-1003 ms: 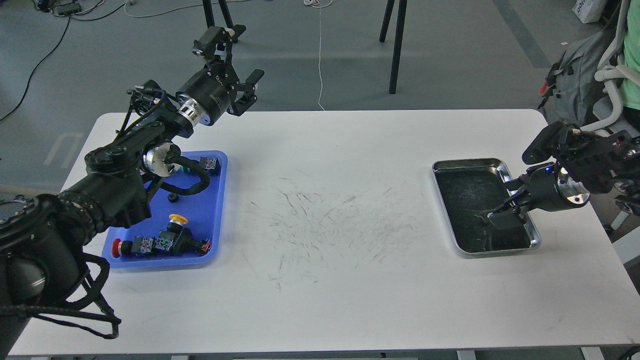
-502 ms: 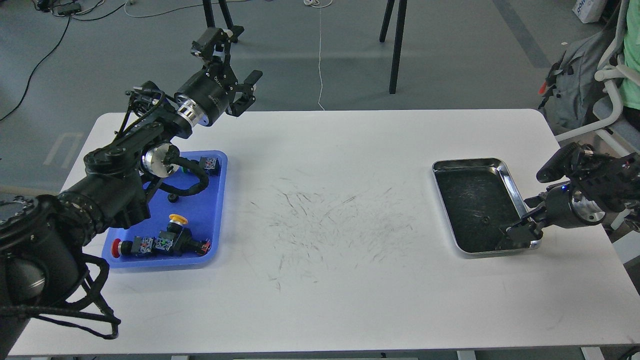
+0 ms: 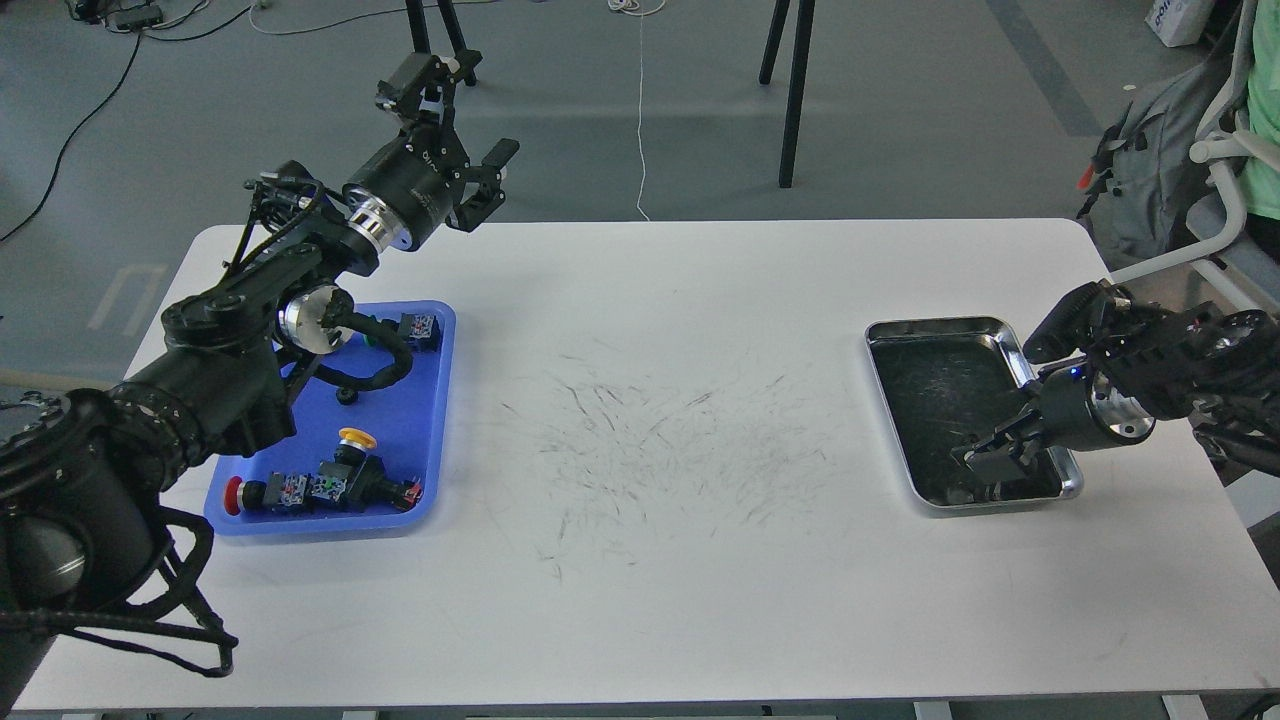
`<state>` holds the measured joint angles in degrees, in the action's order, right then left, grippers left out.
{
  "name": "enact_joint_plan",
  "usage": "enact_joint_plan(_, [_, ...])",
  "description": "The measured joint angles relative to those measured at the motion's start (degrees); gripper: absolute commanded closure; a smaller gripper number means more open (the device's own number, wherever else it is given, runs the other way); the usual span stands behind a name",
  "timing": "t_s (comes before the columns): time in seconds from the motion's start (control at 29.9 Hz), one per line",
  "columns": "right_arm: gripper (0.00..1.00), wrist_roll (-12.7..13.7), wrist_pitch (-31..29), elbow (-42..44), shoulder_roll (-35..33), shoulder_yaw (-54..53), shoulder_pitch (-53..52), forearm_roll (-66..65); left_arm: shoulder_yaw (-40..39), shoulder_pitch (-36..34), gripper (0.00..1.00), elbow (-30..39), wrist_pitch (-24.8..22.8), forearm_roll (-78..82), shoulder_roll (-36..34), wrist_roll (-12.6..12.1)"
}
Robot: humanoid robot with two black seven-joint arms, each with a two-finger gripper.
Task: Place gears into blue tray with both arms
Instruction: 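Lower the right gripper into the dark metal tray, then close the right gripper on a small black gear in the metal tray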
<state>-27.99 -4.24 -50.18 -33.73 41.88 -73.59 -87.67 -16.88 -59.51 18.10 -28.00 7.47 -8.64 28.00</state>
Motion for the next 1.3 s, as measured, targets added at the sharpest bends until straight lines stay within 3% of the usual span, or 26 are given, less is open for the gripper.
enact_joint_plan(0.54, [0.19,0.0,1.5,1.8,0.9,0.0,2.1,0.0,0.0,0.1,0.0,0.0,0.0,0.0,0.1,0.0])
enact_joint_plan(0.87, [0.4,0.0,2.1,2.1,1.6,-0.1,2.2,0.0,0.0,0.1,0.0,0.0,0.0,0.0,-0.1,0.0])
enact_joint_plan(1.3, [0.42,0.0,2.1,5.3,3.0,0.0,3.0,0.0,0.0,0.2,0.0,0.0,0.0,0.0,-0.2,0.0])
